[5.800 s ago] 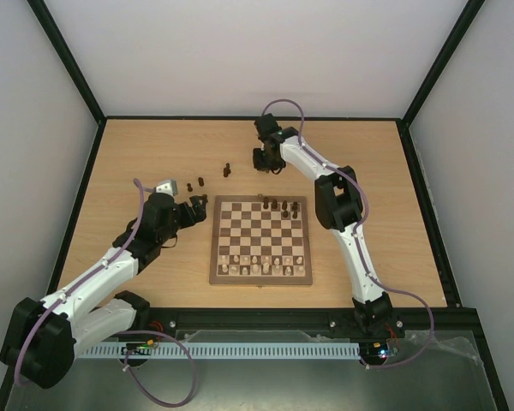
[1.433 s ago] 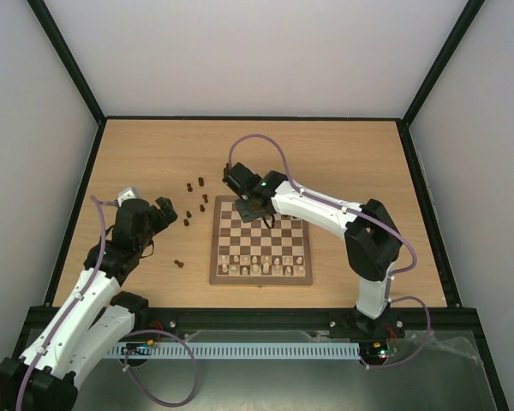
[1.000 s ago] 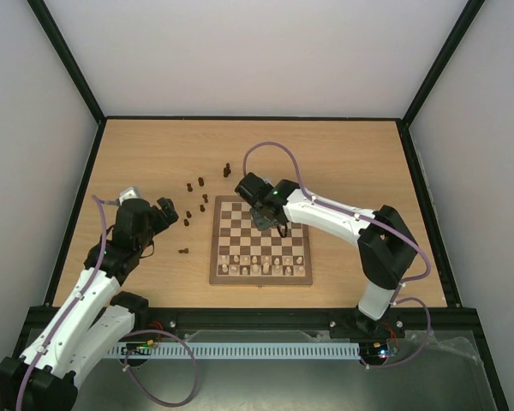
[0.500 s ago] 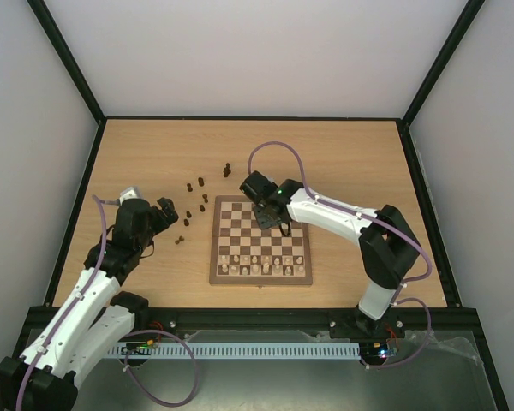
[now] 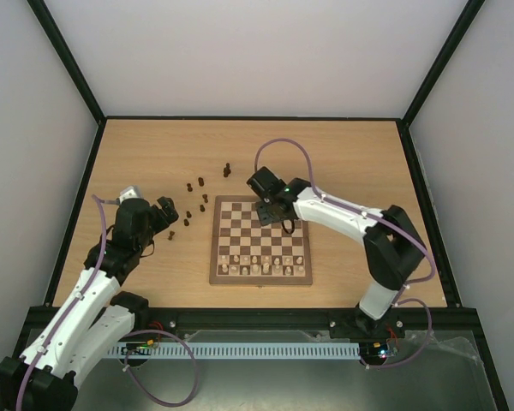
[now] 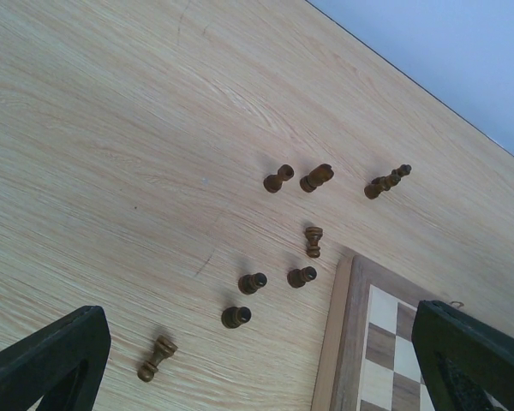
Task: Set up the chess pieces on the board
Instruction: Adjust the chess piece on the chessboard.
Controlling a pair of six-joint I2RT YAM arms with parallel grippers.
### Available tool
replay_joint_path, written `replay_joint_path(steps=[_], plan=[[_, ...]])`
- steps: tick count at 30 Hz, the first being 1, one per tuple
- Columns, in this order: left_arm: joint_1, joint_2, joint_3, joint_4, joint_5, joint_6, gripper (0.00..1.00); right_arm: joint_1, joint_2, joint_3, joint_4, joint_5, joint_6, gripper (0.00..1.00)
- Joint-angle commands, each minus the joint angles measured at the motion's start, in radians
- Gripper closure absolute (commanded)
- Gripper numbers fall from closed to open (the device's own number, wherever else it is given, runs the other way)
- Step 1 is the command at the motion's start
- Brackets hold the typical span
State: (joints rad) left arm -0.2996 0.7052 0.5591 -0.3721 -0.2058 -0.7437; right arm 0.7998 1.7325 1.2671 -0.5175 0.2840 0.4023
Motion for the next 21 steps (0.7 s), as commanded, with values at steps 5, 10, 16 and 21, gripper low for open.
replay_joint_path(steps=[5, 10, 16, 21], plan=[[0.004, 0.006, -0.003, 0.028, 0.028, 0.012, 0.0, -0.035, -0.335, -0.049, 0.008, 0.062, 0.044, 0.07], [0.004, 0.036, 0.02, 0.037, 0.052, 0.027, 0.01, -0.144, -0.412, -0.132, 0.009, 0.056, 0.088, 0.01], [0.005, 0.086, 0.052, 0.068, 0.092, 0.067, 0.0, -0.263, -0.448, -0.249, 0.087, -0.035, 0.086, 0.01], [0.004, 0.145, 0.05, 0.127, 0.127, 0.073, 0.0, -0.286, -0.438, -0.276, 0.122, -0.046, 0.077, 0.01]])
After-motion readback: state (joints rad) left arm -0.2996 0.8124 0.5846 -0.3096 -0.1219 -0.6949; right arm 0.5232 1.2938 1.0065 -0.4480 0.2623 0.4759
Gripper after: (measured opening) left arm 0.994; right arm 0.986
